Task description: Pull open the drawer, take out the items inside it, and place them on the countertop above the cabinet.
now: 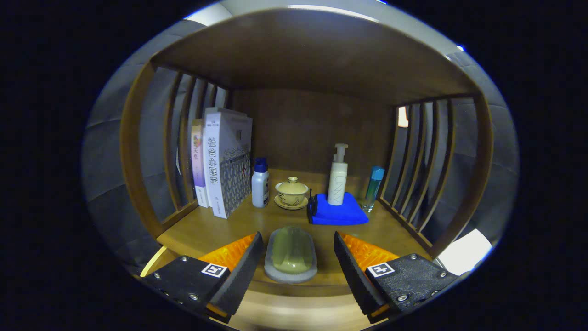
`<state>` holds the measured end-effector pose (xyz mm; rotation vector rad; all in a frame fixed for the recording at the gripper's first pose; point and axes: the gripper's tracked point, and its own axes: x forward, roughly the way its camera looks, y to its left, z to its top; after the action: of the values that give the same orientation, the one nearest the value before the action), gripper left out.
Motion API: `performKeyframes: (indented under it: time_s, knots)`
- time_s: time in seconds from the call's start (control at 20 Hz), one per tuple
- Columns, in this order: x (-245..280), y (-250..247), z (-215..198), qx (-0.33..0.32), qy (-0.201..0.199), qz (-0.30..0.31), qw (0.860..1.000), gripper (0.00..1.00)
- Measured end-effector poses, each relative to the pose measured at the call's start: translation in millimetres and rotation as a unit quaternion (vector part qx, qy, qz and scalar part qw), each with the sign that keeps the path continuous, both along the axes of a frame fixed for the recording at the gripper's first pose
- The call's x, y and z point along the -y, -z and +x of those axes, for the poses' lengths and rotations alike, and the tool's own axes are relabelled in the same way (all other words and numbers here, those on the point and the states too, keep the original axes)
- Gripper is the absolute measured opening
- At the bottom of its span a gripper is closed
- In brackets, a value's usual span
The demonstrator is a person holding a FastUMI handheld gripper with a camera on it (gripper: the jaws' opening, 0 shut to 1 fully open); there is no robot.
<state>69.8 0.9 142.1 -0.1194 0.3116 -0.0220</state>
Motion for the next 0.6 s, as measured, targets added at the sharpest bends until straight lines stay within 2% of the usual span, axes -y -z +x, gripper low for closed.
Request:
performKeyframes:
  time_s: [0.15,0.6]
  knots:
    - [2.9,-11.5,-36.2,0.035,0.001,-0.014,0.999,0.95]
    - [-10.9,-20.3,-132.5,0.125,-0.011,0.026,0.992,0.95]
